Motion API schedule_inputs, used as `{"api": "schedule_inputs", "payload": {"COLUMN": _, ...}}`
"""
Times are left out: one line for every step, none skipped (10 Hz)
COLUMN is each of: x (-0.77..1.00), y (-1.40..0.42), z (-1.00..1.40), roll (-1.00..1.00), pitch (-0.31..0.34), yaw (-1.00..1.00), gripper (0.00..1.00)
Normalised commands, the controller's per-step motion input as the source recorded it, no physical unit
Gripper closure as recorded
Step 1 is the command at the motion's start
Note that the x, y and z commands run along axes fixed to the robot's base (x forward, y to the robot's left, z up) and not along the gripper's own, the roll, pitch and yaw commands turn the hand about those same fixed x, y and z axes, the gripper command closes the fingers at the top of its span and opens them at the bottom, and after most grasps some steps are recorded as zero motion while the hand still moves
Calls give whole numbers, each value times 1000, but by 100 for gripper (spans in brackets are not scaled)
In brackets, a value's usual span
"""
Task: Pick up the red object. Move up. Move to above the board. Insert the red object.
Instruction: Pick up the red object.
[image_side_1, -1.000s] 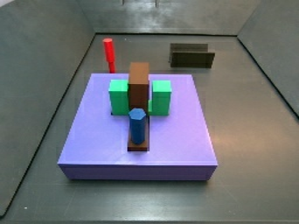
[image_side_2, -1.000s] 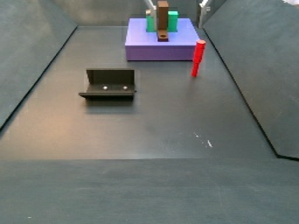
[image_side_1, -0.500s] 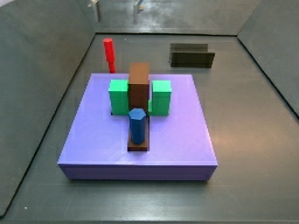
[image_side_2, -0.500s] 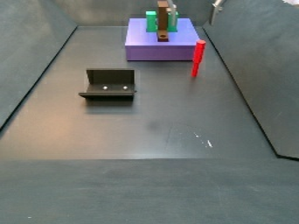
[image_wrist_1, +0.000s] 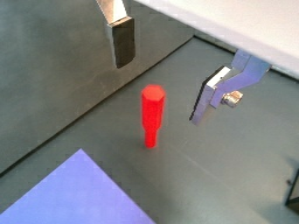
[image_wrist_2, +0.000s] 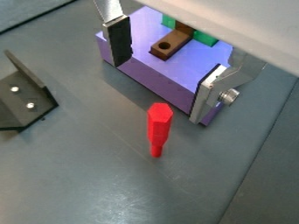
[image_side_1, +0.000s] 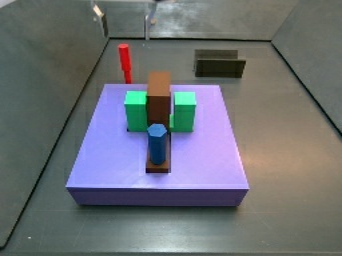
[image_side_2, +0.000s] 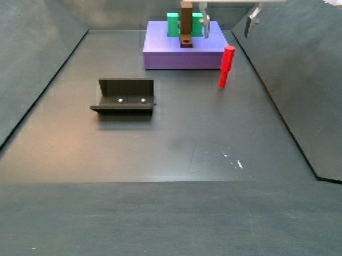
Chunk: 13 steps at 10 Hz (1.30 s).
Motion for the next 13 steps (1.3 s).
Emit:
{"api": "schedule_inputs", "payload": {"x": 0, "y": 0, "z": -400, "roll": -49, "pitch": -43, "yaw": -91, "gripper": 0}}
{"api": "schedule_inputs", "payload": {"x": -3, "y": 0, "z": -443, "roll": -54, "pitch": -59, "yaw": -109, "gripper": 0}}
{"api": "schedule_inputs", "payload": {"x": -11, "y": 26, "z": -409, "roll": -14, "pitch": -54, "yaw": -111, "gripper": 0}}
{"api": "schedule_inputs", "payload": {"x": -31, "y": 160, "z": -391, "roll": -9, "pitch": -51, "yaw": -91, "gripper": 0}}
{"api": "schedule_inputs", "payload": {"x": 0, "y": 269, "z": -386, "roll": -57, "pitch": -34, "yaw": -74, "gripper": 0}}
{"api": "schedule_inputs", "payload": {"x": 0, "y": 240, "z": -320, "roll": -67, "pitch": -11, "yaw": -74, "gripper": 0}}
{"api": "schedule_inputs", "payload": {"x": 0, "y": 40, "z": -214, "roll": -71, "pitch": 0, "yaw": -3, "gripper": 0}}
{"api": "schedule_inputs", "payload": {"x": 0, "y": -120, "z": -194, "roll": -79, "pitch": 0, "yaw": -17, "gripper": 0}}
{"api": "schedule_inputs", "payload": {"x": 0, "y": -31, "z": -223, "roll": -74, "pitch": 0, "yaw": -40, "gripper": 0}}
{"api": "schedule_inputs", "payload": {"x": 0, "y": 0, "z": -217, "roll": -44, "pitch": 0, "yaw": -54, "gripper": 0}}
{"api": "schedule_inputs", "payload": {"x": 0, "y": 0, "z": -177, "roll": -14, "pitch": 0, "yaw": -46, "gripper": 0}}
{"api": "schedule_inputs", "payload": {"x": 0, "y": 0, "z": -109, "roll": 0, "pitch": 0, "yaw": -40, "gripper": 0}}
{"api": "schedule_inputs", "payload": {"x": 0, "y": 0, "z": 0, "roll": 11, "pitch": 0, "yaw": -17, "gripper": 0}}
